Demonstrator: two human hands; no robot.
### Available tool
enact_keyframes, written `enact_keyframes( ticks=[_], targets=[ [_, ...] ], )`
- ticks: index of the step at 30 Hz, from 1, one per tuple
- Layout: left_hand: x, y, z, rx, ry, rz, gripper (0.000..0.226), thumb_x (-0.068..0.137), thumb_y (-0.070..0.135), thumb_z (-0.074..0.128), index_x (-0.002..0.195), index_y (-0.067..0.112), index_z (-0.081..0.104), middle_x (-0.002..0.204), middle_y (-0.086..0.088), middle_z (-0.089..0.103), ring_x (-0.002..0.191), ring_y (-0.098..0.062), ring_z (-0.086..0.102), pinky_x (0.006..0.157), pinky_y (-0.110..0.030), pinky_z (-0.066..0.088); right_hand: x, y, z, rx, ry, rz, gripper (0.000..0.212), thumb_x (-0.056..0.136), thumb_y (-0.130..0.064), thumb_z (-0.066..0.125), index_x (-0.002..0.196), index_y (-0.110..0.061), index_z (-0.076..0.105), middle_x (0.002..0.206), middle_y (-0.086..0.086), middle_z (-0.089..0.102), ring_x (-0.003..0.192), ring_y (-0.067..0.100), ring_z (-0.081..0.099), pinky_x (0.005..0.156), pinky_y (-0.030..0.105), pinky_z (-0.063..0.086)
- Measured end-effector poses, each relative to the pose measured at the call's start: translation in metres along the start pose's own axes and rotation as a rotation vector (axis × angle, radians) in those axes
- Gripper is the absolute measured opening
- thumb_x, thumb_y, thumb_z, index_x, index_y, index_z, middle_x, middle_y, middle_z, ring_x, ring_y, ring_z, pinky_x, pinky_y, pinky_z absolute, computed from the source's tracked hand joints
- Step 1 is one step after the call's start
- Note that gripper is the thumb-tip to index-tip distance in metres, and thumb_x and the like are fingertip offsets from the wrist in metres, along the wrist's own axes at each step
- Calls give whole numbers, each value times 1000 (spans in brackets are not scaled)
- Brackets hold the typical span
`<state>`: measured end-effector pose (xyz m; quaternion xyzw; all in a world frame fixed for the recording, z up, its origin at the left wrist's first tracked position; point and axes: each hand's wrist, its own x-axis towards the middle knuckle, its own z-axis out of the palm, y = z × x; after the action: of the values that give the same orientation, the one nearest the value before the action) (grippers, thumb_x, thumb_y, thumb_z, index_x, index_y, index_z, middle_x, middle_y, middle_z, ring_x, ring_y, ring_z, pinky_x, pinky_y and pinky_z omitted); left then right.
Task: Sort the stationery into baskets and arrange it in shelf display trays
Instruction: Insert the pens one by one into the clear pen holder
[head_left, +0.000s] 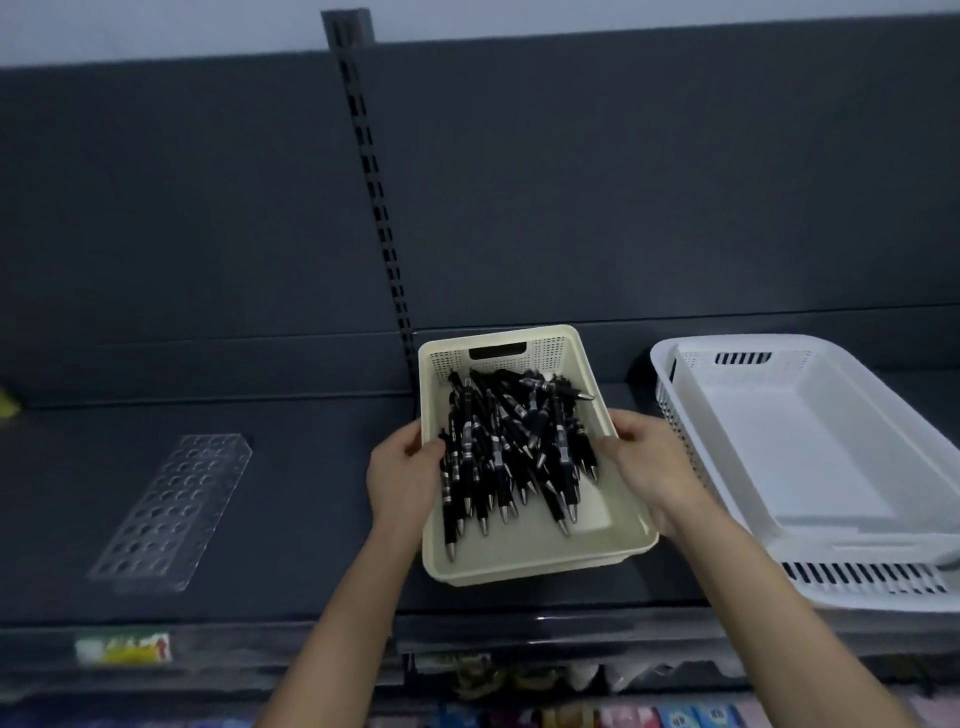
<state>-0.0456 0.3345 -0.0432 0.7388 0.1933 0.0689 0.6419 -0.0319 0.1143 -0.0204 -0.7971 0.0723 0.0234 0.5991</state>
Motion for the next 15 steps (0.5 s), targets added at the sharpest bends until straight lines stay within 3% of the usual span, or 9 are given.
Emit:
enact_keyframes(
  ticks=[4, 8, 11, 15],
  targets=[
    [-20, 4, -21, 20, 89, 12, 28, 85, 8, 58, 97, 26, 75, 78, 12, 73, 75, -10, 69, 67, -27, 54, -11, -12, 11, -4, -81, -28, 37, 88, -3, 54, 73, -32, 72, 71, -9, 72, 69, 12, 68, 61, 27, 54],
    [-36, 6, -43, -60, 212, -18, 32, 86, 4, 61, 97, 32, 74, 84, 16, 74, 82, -8, 70, 77, -28, 55, -19, -17, 27, -1, -145, -31, 30, 85, -2, 54, 78, -23, 75, 72, -7, 71, 66, 9, 61, 60, 24, 49],
    [-48, 6, -62, -108, 260, -14, 30, 87, 5, 62, 106, 25, 74, 92, 14, 75, 87, -7, 70, 83, -30, 55, -27, -24, 41, 25, -191, -28, 34, 85, -4, 56, 78, -30, 74, 75, -10, 72, 67, 5, 65, 60, 22, 52],
    [-55, 4, -91, -106, 305, 2, 30, 89, 5, 60, 109, 24, 73, 94, 12, 75, 89, -12, 70, 87, -36, 55, -41, -36, 65, 50, -221, -37, 31, 89, -8, 55, 79, -31, 75, 78, -10, 73, 81, 14, 68, 71, 32, 55]
  ],
)
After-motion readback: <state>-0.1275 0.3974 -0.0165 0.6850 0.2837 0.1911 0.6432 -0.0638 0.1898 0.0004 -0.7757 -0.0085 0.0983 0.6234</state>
